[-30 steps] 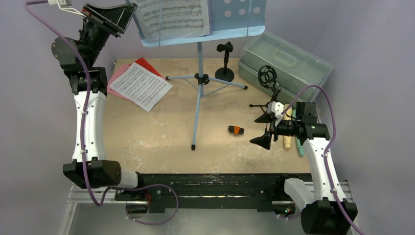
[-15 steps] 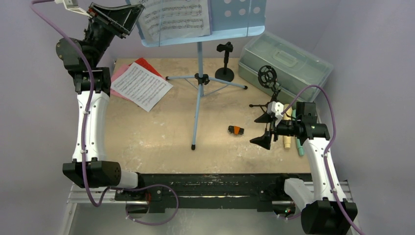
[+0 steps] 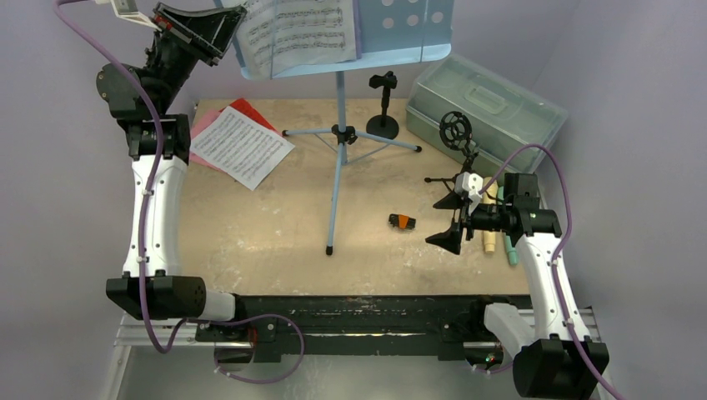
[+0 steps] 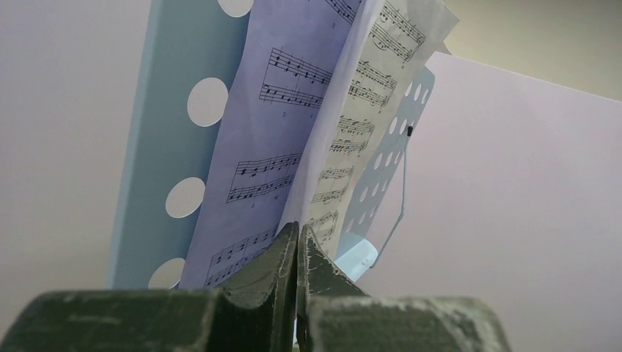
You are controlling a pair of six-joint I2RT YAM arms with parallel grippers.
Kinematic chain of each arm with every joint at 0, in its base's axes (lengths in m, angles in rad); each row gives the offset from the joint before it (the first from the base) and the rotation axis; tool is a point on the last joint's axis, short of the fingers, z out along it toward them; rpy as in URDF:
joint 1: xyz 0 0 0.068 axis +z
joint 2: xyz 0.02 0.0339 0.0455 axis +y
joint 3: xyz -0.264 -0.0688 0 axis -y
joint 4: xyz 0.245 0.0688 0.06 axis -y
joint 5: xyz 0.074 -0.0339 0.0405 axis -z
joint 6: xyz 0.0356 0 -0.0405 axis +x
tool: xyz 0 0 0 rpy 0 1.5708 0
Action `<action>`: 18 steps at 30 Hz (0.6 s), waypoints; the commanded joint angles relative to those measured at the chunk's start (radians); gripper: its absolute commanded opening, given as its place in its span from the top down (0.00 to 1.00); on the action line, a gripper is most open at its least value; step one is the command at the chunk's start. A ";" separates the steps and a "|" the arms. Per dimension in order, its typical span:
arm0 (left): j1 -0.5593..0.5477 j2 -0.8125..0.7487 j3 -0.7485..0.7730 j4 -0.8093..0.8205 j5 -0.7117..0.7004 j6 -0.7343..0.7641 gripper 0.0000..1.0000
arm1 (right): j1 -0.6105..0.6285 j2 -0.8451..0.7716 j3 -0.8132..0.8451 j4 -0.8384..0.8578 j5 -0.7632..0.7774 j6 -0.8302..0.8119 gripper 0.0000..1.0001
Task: Pack up the instrument practice props
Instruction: Pick up the sheet music from the music stand.
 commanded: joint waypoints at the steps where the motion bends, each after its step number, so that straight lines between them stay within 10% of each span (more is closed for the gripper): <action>1: -0.003 -0.040 0.037 -0.009 -0.032 0.087 1.00 | -0.003 0.001 0.009 -0.010 -0.019 -0.019 0.01; 18: -0.003 -0.181 -0.011 -0.249 -0.278 0.339 1.00 | -0.003 0.001 0.009 -0.010 -0.021 -0.021 0.01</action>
